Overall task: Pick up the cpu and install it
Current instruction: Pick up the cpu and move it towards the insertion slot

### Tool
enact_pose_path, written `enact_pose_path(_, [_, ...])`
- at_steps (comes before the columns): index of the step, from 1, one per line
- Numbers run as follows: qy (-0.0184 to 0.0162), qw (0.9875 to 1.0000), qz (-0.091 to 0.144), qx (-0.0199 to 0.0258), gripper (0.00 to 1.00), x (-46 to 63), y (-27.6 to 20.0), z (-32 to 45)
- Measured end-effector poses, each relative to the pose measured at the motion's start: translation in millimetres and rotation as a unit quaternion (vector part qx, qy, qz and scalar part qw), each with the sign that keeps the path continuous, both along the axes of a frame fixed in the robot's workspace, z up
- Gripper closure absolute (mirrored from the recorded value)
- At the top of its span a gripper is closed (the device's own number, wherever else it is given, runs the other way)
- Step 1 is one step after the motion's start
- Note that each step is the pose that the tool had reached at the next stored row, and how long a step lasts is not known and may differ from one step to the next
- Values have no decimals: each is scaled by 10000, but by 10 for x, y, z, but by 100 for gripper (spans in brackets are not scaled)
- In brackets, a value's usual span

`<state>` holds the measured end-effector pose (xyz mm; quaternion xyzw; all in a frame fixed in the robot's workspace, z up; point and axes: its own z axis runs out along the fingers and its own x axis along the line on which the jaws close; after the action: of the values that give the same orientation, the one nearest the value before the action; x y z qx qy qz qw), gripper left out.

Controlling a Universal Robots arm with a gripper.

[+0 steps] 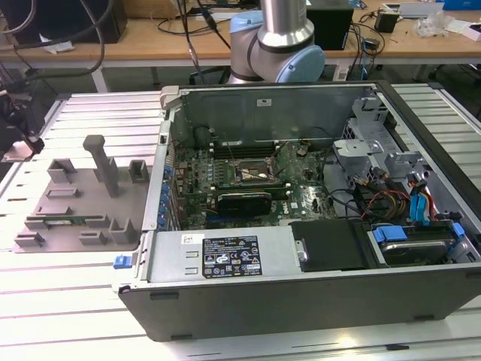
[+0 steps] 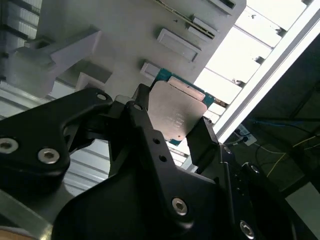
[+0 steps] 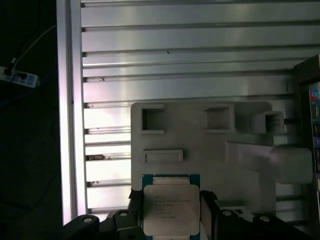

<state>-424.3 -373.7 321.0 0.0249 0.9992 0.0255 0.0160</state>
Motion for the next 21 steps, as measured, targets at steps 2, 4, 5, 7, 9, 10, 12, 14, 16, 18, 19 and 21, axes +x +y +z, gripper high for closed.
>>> enact_pose_path(2, [0,10000,0,0,45,0,0,230])
enact_pose_path(4, [0,10000,0,0,45,0,0,330])
enact_pose_path(5, [0,10000,0,0,45,0,0,347])
enact_pose_path(7, [0,10000,0,0,45,0,0,441])
enact_pose_path(9, [0,10000,0,0,45,0,0,477])
enact_pose_path(10, [0,10000,0,0,45,0,0,506])
enact_pose_path(12, [0,10000,0,0,45,0,0,556])
enact_pose_path(14, [0,10000,0,0,45,0,0,607])
enact_pose_path(16, [0,10000,0,0,45,0,0,703])
enact_pose_path(18, [0,10000,0,0,45,0,0,780])
enact_pose_path(19, [0,10000,0,0,45,0,0,806])
enact_pose_path(21, [-1,10000,0,1,45,0,0,819])
